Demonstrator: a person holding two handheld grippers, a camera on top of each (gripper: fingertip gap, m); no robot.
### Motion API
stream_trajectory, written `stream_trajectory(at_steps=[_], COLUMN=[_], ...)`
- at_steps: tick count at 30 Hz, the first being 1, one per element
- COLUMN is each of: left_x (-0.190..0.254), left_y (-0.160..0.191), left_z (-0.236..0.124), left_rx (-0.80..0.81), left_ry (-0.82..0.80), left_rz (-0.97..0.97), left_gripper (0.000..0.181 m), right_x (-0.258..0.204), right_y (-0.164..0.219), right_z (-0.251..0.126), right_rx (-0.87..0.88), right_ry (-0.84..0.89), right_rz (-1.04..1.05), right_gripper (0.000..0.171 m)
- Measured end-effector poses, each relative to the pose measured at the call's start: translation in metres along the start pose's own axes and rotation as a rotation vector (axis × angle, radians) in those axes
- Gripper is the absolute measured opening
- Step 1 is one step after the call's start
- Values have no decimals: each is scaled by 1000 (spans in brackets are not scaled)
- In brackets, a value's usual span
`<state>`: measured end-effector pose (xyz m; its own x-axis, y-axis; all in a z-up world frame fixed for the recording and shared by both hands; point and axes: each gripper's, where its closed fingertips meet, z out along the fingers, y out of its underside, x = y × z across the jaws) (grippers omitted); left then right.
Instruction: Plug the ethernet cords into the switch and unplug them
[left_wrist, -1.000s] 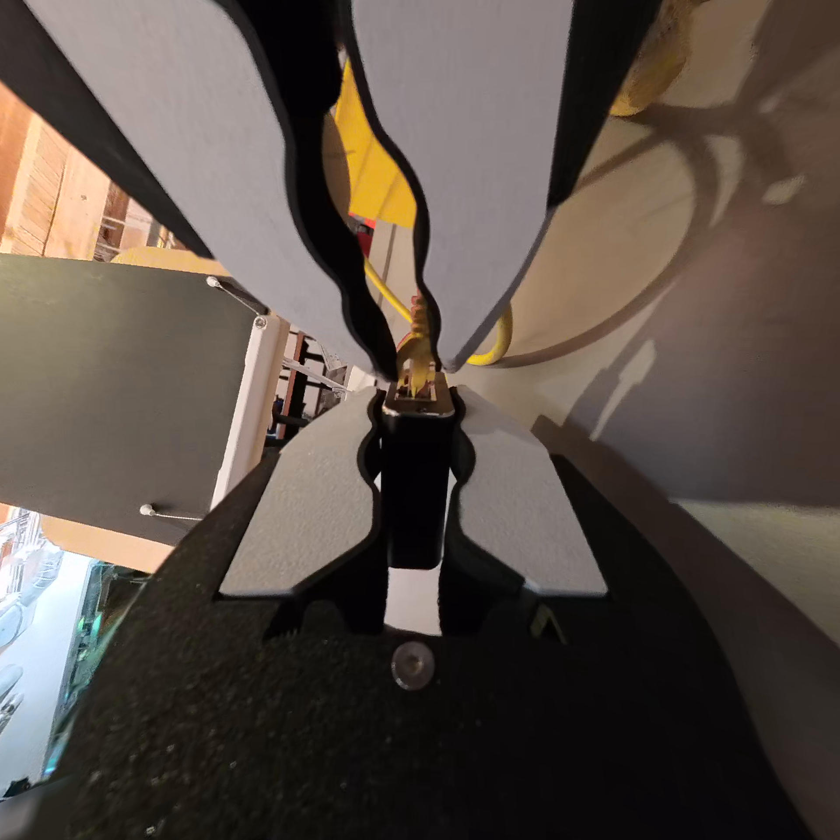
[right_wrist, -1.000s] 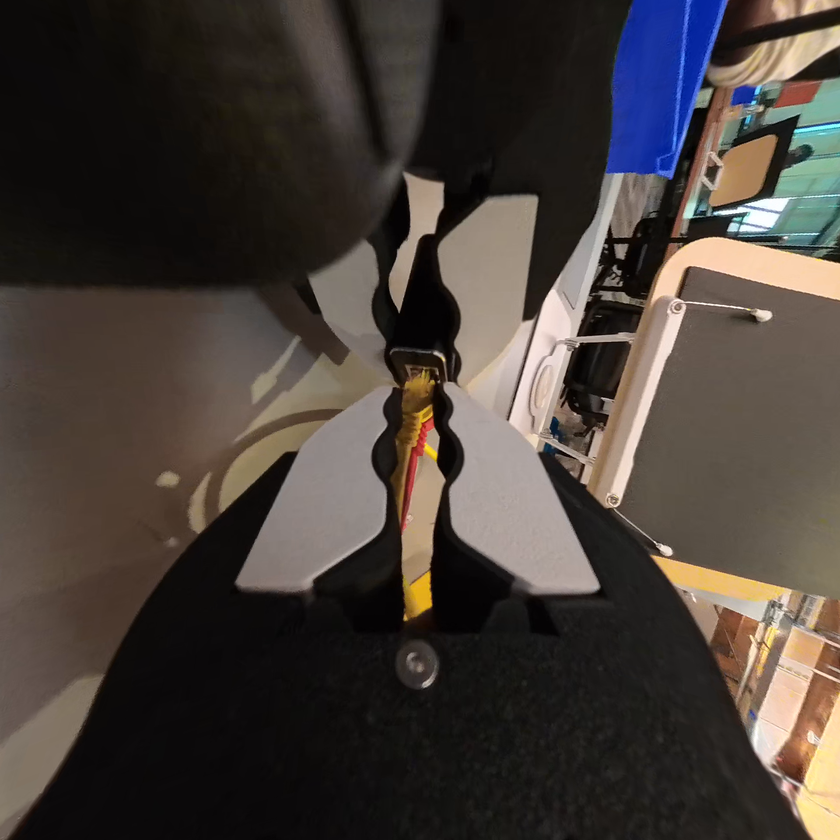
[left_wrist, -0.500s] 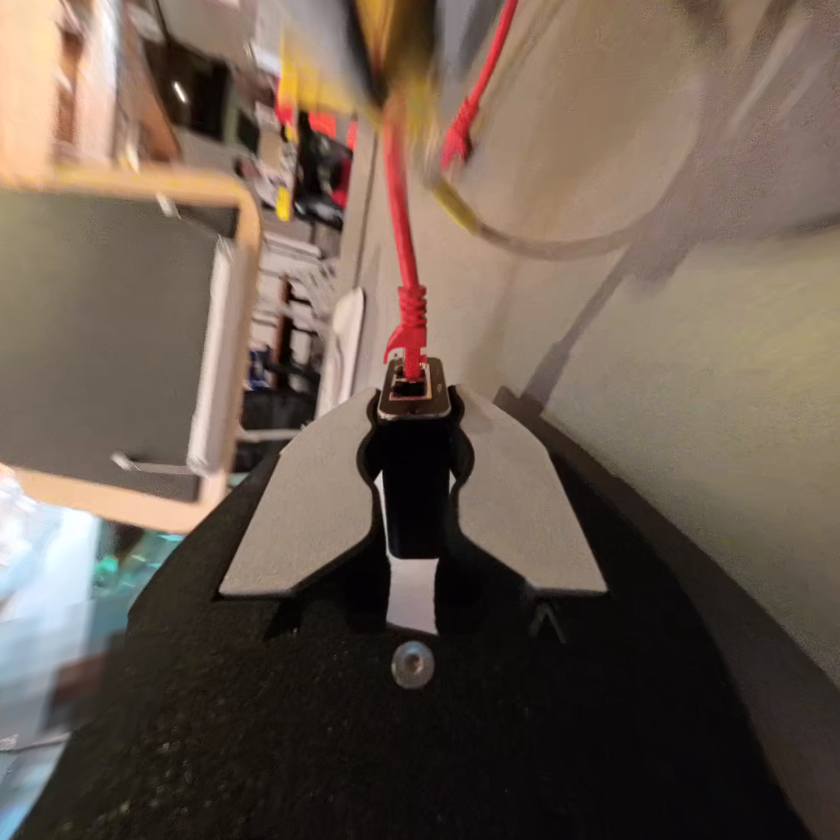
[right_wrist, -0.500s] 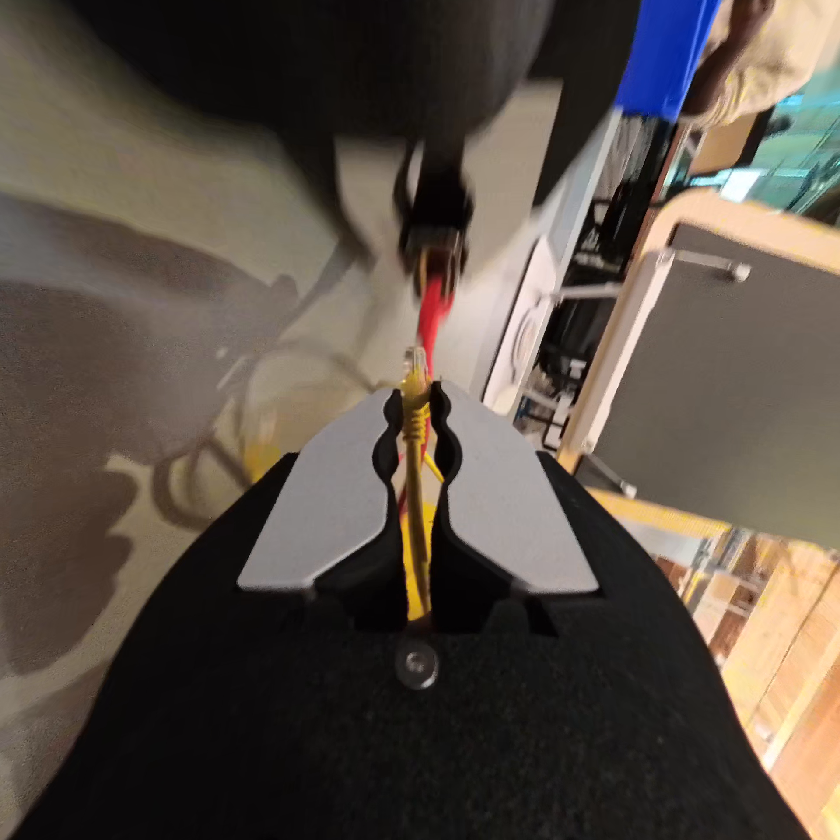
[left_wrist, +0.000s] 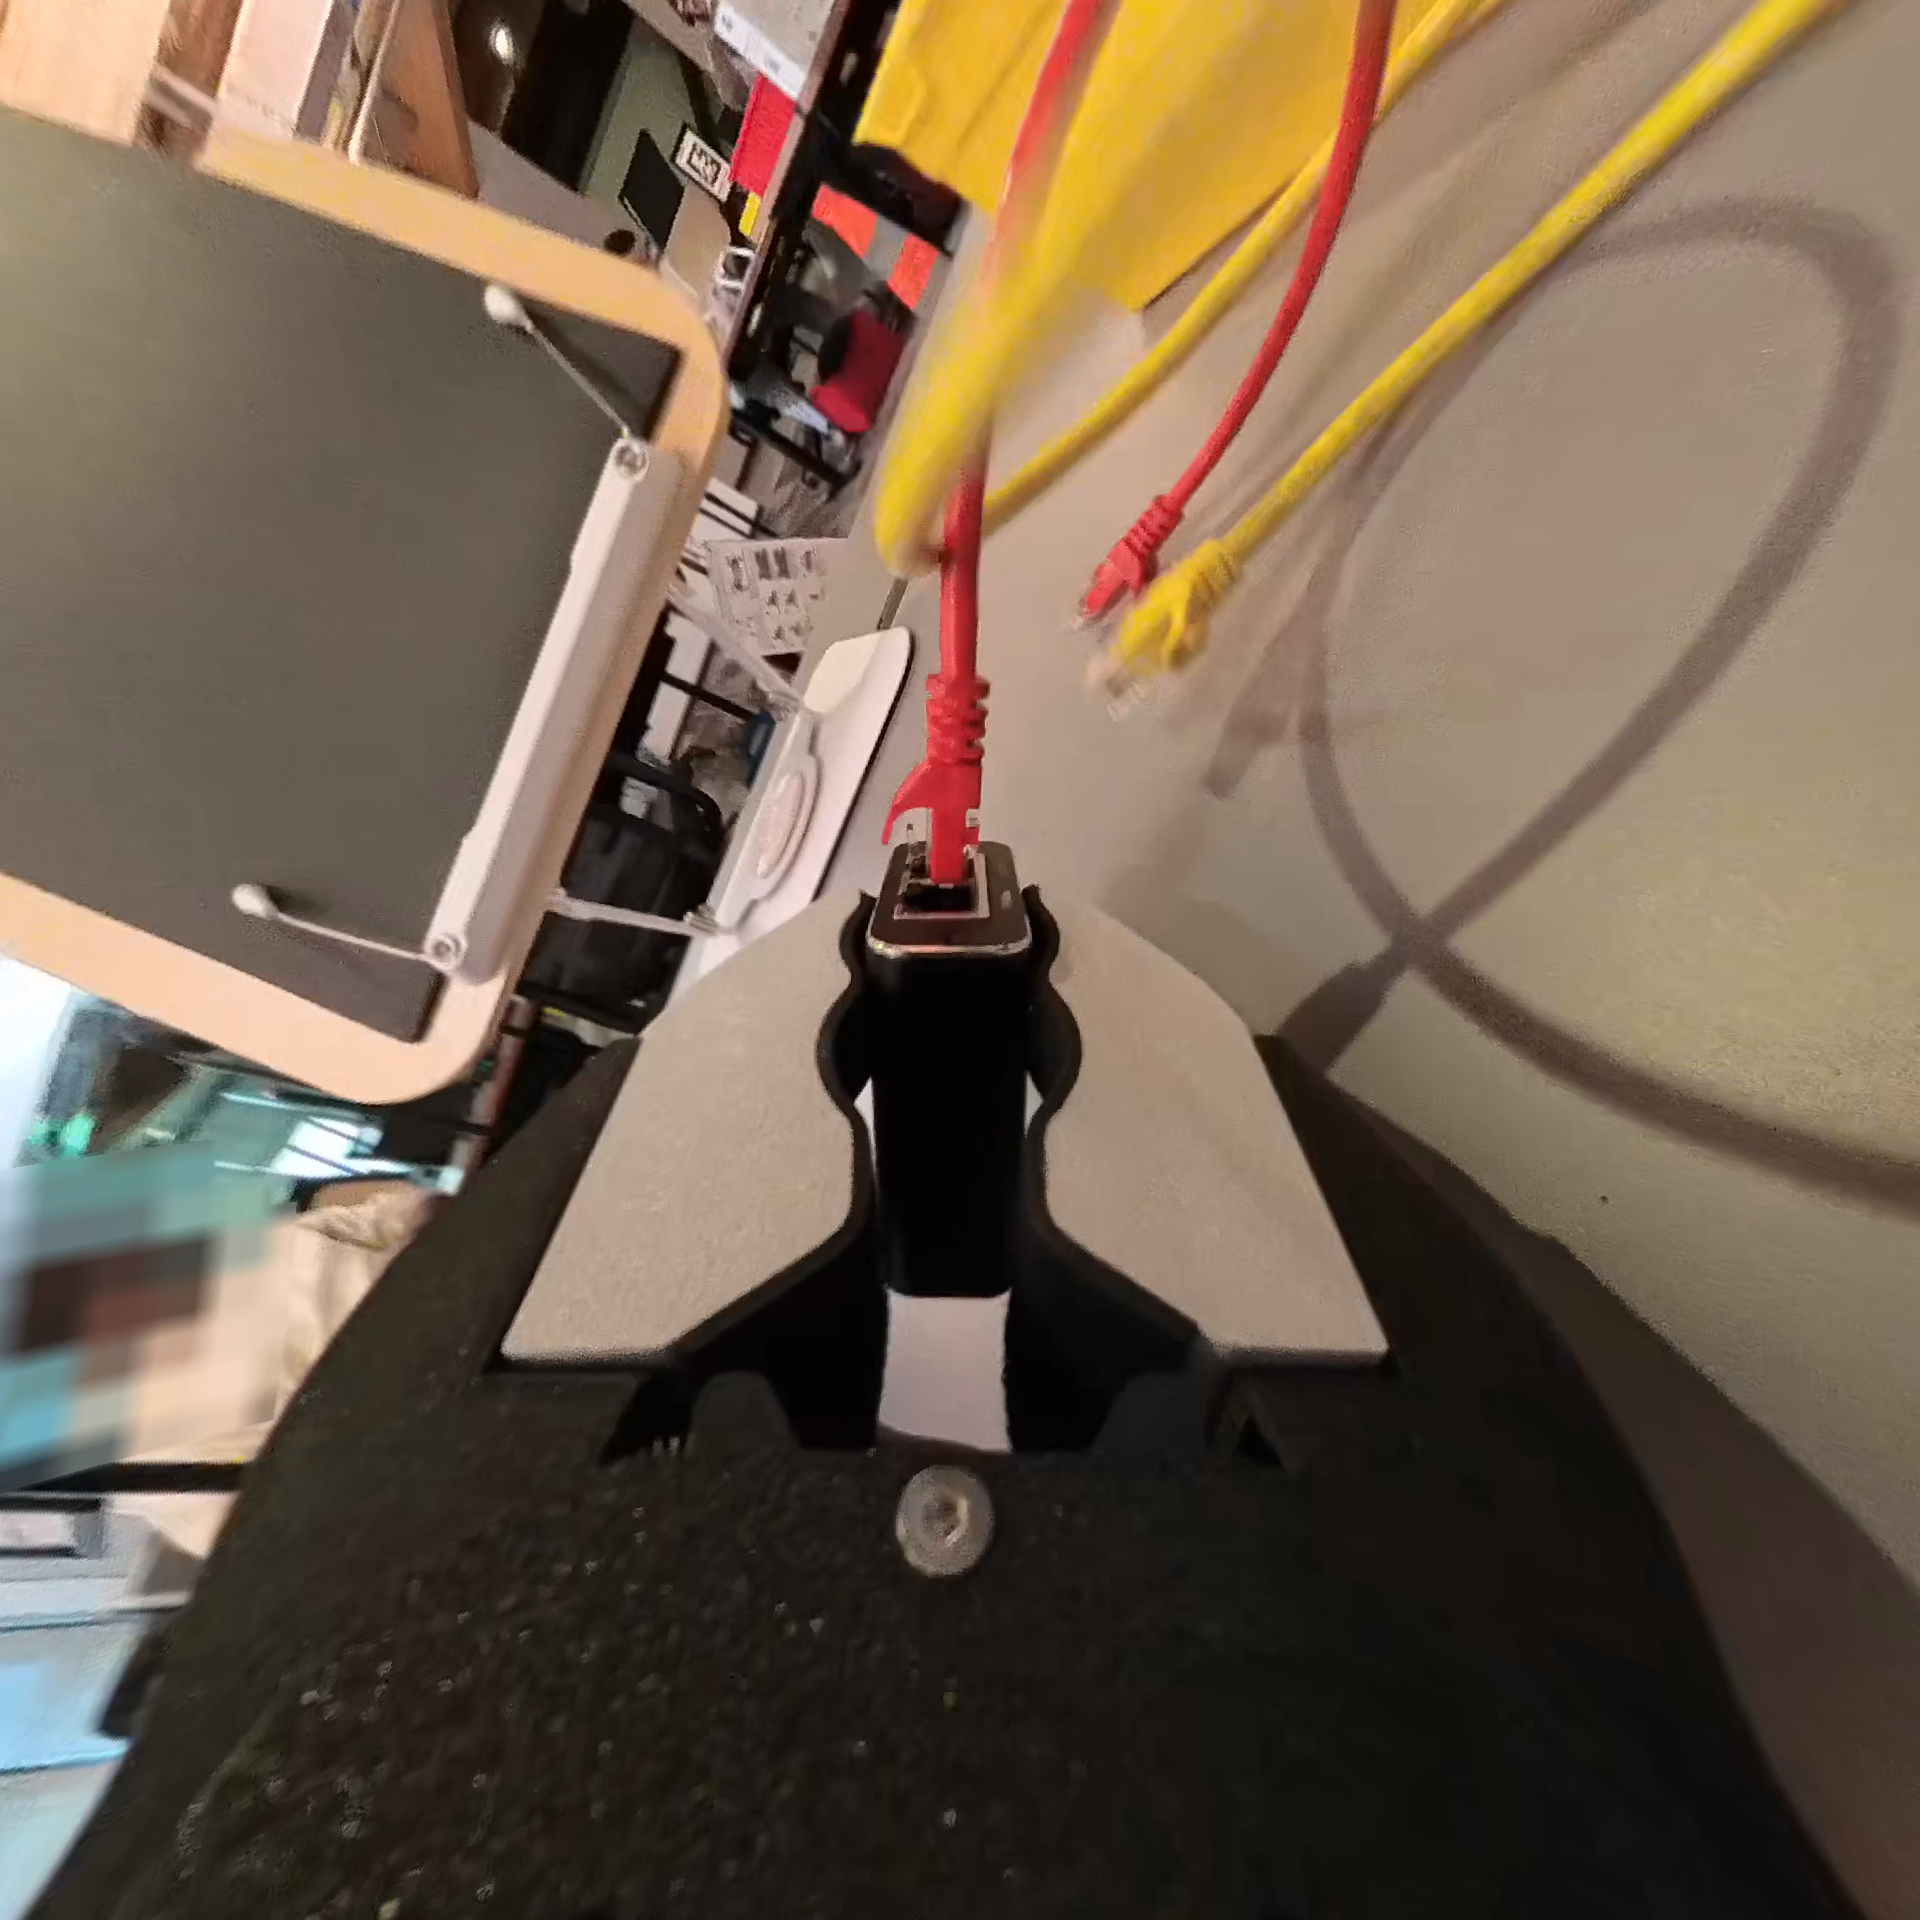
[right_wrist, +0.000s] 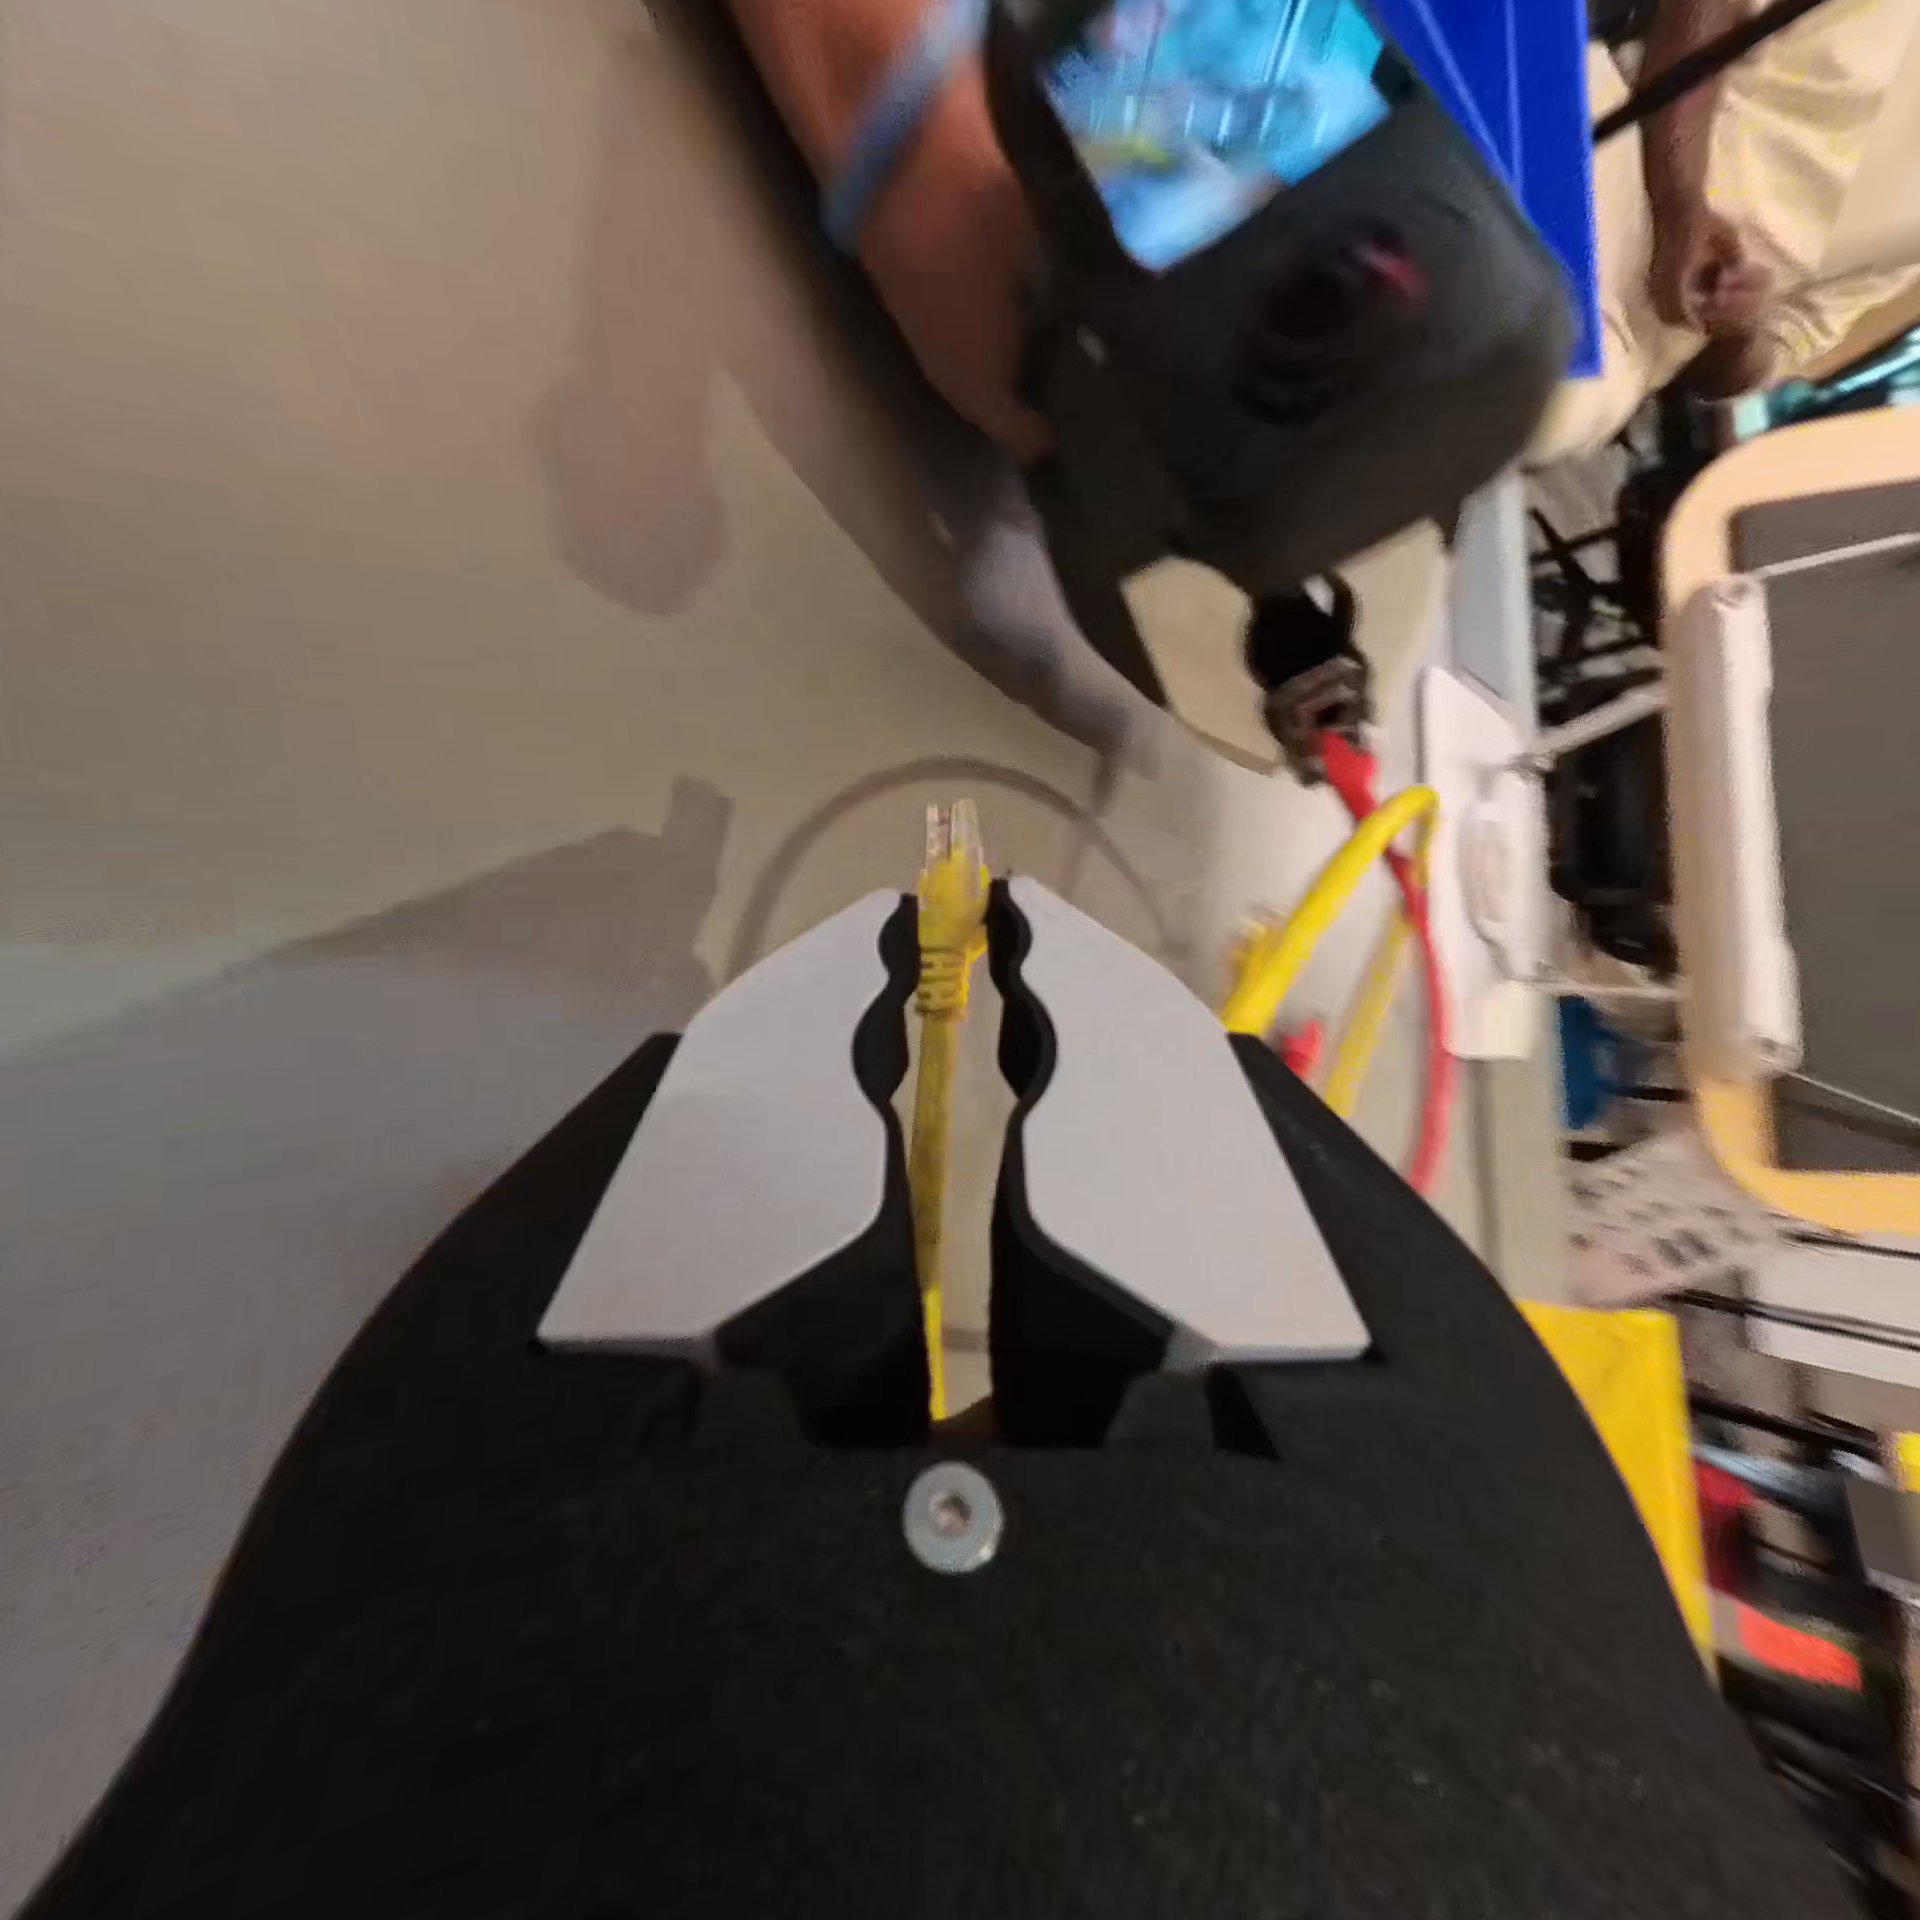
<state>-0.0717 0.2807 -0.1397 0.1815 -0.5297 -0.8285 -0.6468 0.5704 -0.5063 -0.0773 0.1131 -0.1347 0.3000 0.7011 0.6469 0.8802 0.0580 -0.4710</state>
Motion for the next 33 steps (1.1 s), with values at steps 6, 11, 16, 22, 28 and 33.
stream_trajectory(at_steps=[6, 11, 16, 22, 28, 33], left_x=[-17, -16, -17, -12, -6, -8], left_y=[8, 10, 9, -8, -16, -19], left_z=[2, 0, -3, -11, -14, -19], left_rx=[-5, 5, 32, 127, 129, 140], left_ry=[33, 56, 58, 58, 53, 52], left_rz=[-234, -257, -216, -109, -67, -71], left_gripper=[26, 26, 26, 26, 26, 26], right_x=[-44, -48, 26, 91, 84, 74], right_y=[-2, -12, 4, 20, -18, -5], right_z=[11, 3, -28, -30, 23, 58], right_rx=[-48, -13, 84, 11, -51, -121], right_ry=[6, -53, 105, 217, -74, 74], right_rz=[138, 358, 676, 660, 636, 600], right_gripper=[13, 30, 36, 48, 49, 14])
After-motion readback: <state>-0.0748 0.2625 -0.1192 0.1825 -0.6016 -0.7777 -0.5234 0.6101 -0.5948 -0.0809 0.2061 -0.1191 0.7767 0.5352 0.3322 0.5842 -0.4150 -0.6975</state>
